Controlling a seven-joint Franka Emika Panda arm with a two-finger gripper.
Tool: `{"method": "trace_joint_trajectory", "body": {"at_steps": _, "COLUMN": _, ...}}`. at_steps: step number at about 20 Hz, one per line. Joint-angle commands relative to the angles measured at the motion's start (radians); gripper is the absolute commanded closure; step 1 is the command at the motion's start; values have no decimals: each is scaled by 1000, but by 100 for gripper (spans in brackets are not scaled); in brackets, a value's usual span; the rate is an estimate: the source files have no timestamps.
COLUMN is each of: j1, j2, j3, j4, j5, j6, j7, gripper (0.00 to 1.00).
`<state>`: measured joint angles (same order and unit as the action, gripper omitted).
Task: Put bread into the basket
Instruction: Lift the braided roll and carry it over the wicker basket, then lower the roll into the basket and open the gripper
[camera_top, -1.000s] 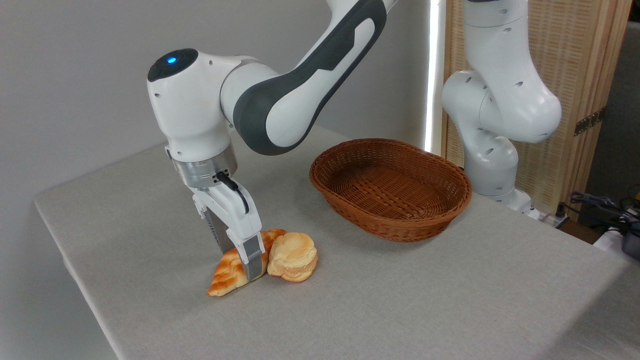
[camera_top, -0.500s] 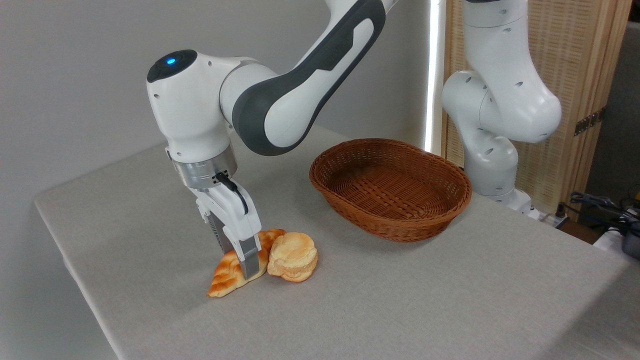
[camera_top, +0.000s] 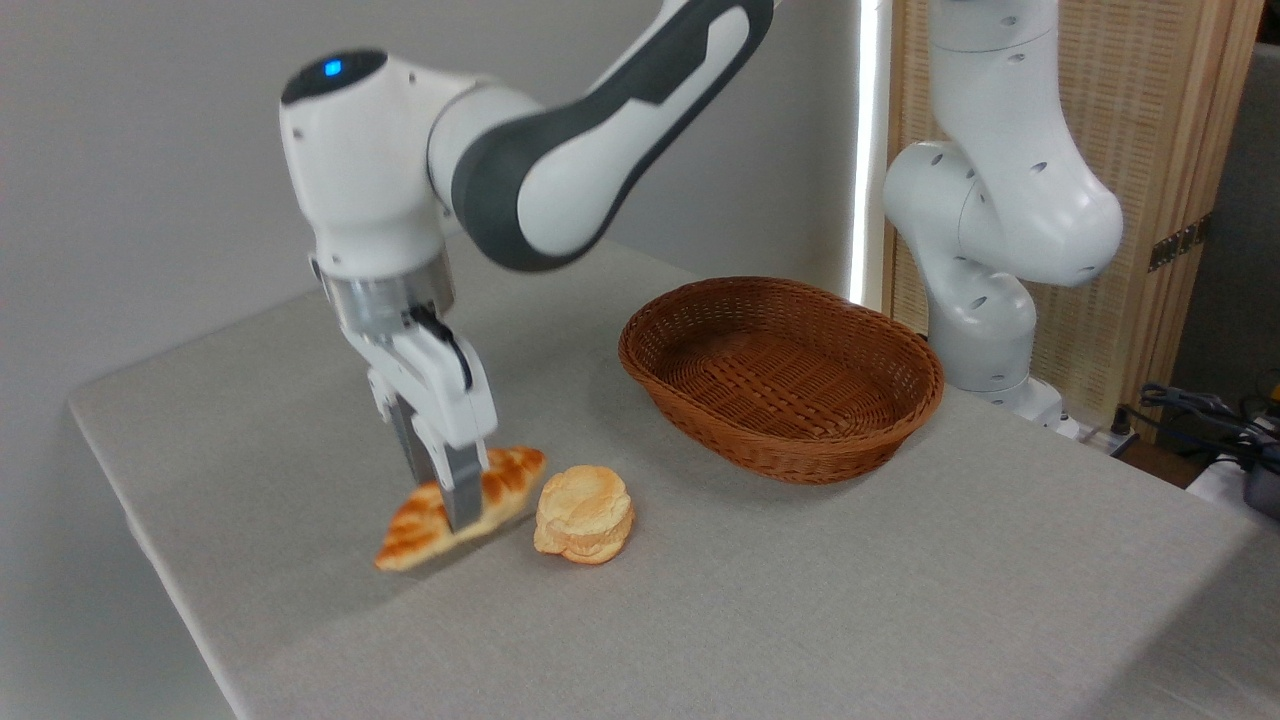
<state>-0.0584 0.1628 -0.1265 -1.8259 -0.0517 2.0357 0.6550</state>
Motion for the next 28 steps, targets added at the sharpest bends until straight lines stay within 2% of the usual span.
{"method": "trace_joint_trajectory", "body": {"at_steps": 1, "j1": -1, "j2": -83, "j3": -13, "j4": -9, "j5": -43, "j6": -23, "j7": -6, "gripper": 44}}
{"method": "trace_joint_trajectory", "body": {"at_steps": 5, "j1": -1, "j2": -161, "j3": -13, "j4": -10, "j5": -69, "j6": -118, "j7": 0, "gripper": 44}}
{"method": "trace_joint_trajectory", "body": {"at_steps": 12, "j1": -15, "j2": -268, "j3": -12, "j4": -45, "j5": -69, "j6": -351, "j7": 6, "gripper": 37}}
{"method": "trace_joint_trajectory", "body": {"at_steps": 17, "j1": -18, "j2": -409, "j3": -10, "j4": -188, "j5": -69, "j6": -380, "j7": 12, "gripper": 36}}
{"method": "trace_joint_trajectory", "body": {"at_steps": 19, "j1": -35, "j2": -462, "j3": -9, "j4": -246, "j5": -69, "j6": -388, "j7": 41, "gripper": 36}}
{"method": "trace_joint_trajectory", "body": {"at_steps": 23, "j1": -40, "j2": -552, "j3": -8, "j4": -352, "j5": -68, "j6": -391, "j7": 75, "gripper": 35}}
{"method": "trace_joint_trajectory", "body": {"at_steps": 27, "j1": -44, "j2": -595, "j3": -10, "j4": -418, "j5": -68, "j6": -413, "j7": 94, "gripper": 35}}
{"method": "trace_joint_trajectory", "body": {"at_steps": 28, "j1": -58, "j2": -597, "j3": -10, "j4": -429, "j5": -68, "j6": -417, "j7": 95, "gripper": 33}}
